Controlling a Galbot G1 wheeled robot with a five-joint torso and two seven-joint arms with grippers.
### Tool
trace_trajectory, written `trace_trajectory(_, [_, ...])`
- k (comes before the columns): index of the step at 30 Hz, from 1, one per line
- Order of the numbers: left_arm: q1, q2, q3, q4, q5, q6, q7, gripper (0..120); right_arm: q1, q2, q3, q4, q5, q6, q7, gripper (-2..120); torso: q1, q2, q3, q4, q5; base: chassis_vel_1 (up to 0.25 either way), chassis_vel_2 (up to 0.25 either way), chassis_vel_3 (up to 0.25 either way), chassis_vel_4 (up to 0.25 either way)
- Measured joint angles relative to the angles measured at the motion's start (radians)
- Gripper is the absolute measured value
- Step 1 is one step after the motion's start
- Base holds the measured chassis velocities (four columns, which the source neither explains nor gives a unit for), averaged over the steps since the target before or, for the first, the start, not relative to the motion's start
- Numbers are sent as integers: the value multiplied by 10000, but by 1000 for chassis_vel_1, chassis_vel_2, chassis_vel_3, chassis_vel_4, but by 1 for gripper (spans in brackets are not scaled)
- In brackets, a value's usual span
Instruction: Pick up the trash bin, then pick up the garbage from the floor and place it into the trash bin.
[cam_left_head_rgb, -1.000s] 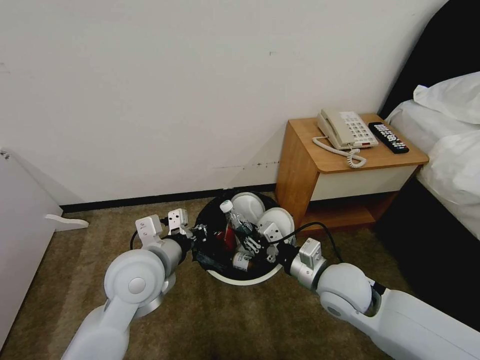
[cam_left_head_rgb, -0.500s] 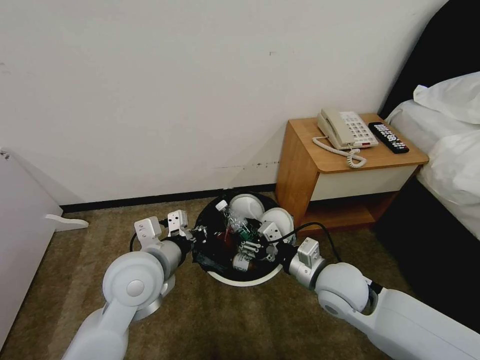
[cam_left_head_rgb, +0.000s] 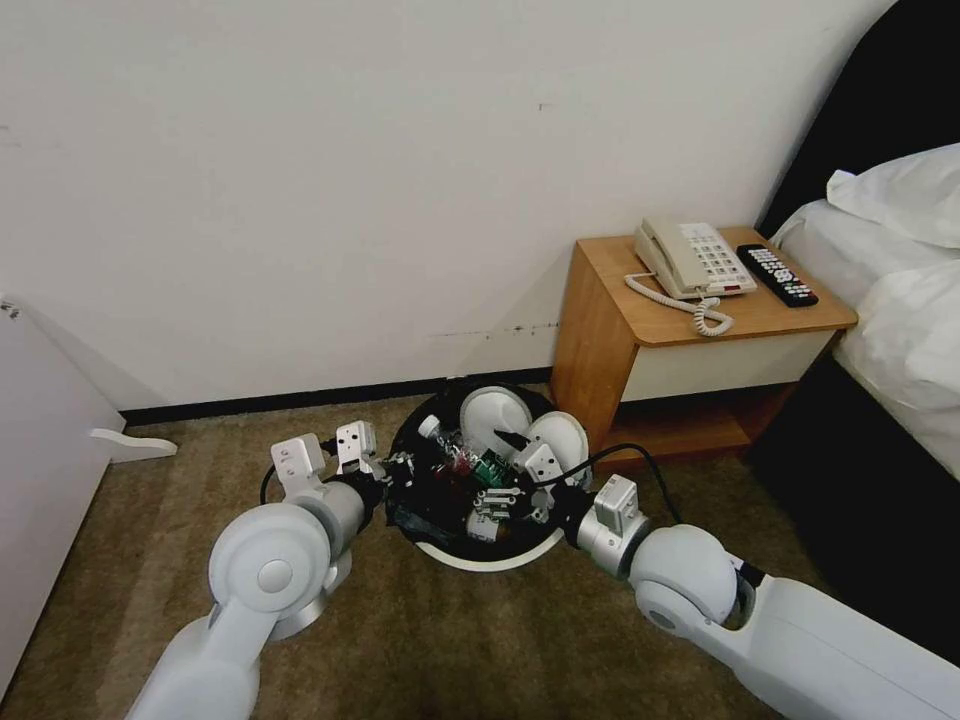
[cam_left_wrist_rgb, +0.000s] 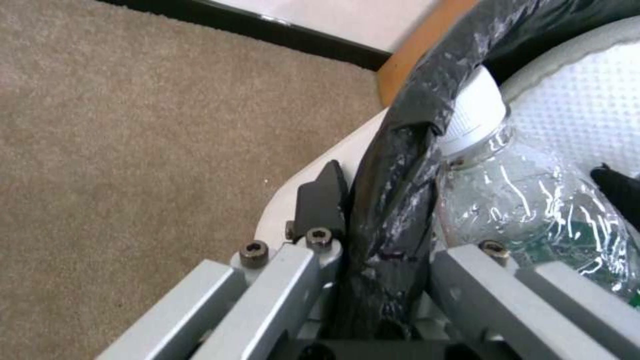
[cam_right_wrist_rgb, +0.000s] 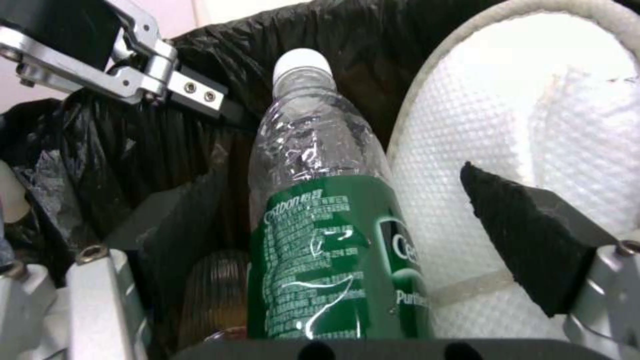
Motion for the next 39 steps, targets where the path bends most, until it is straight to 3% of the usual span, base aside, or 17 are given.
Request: trace_trajectory(39, [-24,-28,247,488,912,190,-19,5,114,-250,118,1017,264,-4,-44,97,0,0,0,0,0,0,0,0,0])
